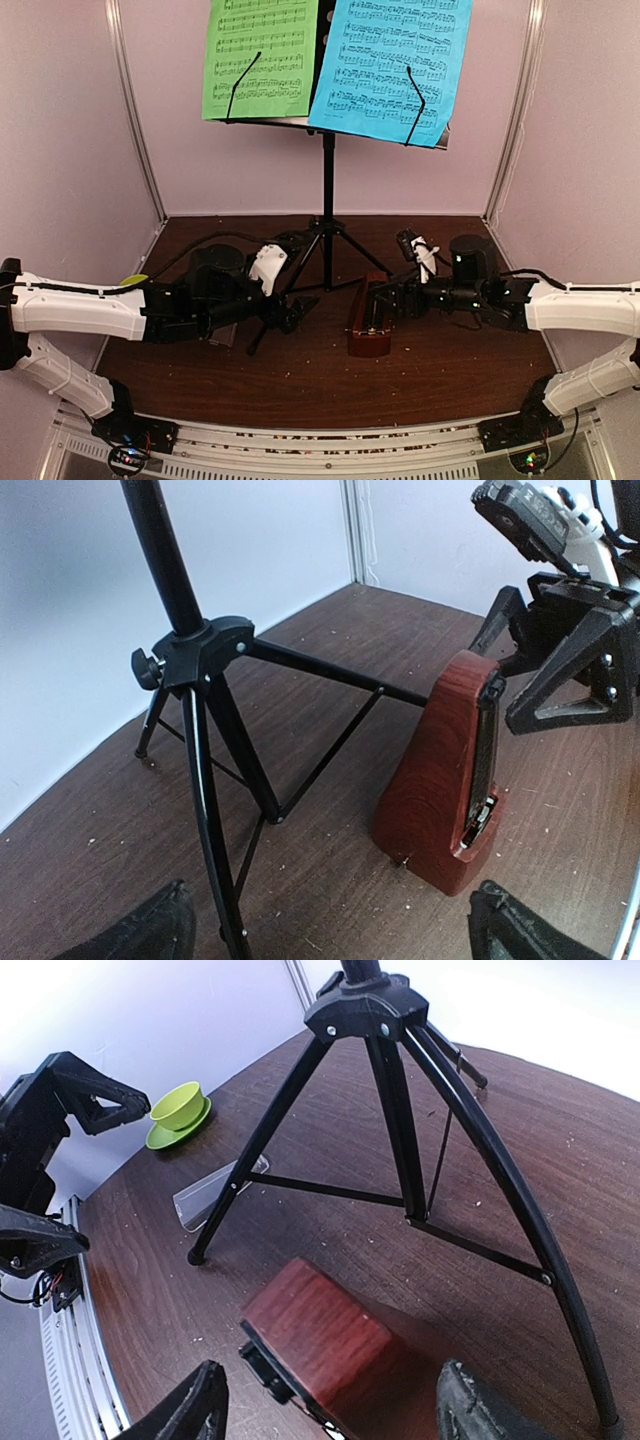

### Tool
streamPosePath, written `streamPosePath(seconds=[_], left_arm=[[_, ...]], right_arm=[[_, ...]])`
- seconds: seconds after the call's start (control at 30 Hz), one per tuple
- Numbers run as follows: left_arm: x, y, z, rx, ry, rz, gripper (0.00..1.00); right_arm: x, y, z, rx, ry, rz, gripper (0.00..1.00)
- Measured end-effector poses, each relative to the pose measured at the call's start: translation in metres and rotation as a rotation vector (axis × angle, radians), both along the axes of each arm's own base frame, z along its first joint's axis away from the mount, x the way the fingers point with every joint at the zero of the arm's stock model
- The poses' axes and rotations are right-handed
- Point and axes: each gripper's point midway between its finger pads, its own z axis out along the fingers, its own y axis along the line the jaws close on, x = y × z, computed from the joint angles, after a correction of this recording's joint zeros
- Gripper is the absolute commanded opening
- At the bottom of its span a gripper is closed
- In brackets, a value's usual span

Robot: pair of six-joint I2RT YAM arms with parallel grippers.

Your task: Set up the instrument practice props

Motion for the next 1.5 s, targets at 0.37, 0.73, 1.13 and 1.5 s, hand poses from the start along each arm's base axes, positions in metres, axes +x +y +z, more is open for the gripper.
streamPosePath(seconds=[0.37,0.73,1.13,1.5], left_arm=[[0.0,0.001,-0.003,0.013,0.007,0.001,0.97],[-0.001,0.002,-0.006,0.024,0.013,0.002,0.97],[0.0,0.001,-0.011,0.034,0.019,0.001,0.97],[0.001,-0.001,-0.015,0.043,0.024,0.001,0.97]], right_arm=[[-0.001,-0.009,-0.02,-0.011,0.023,-0.016,0.6],[0.001,-0.004,-0.017,0.034,0.041,-0.019,0.48],[0.001,-0.006,-0.019,0.036,0.053,-0.022,0.4],[-0.009,-0.015,-0.026,0.038,0.082,-0.027,0.76]])
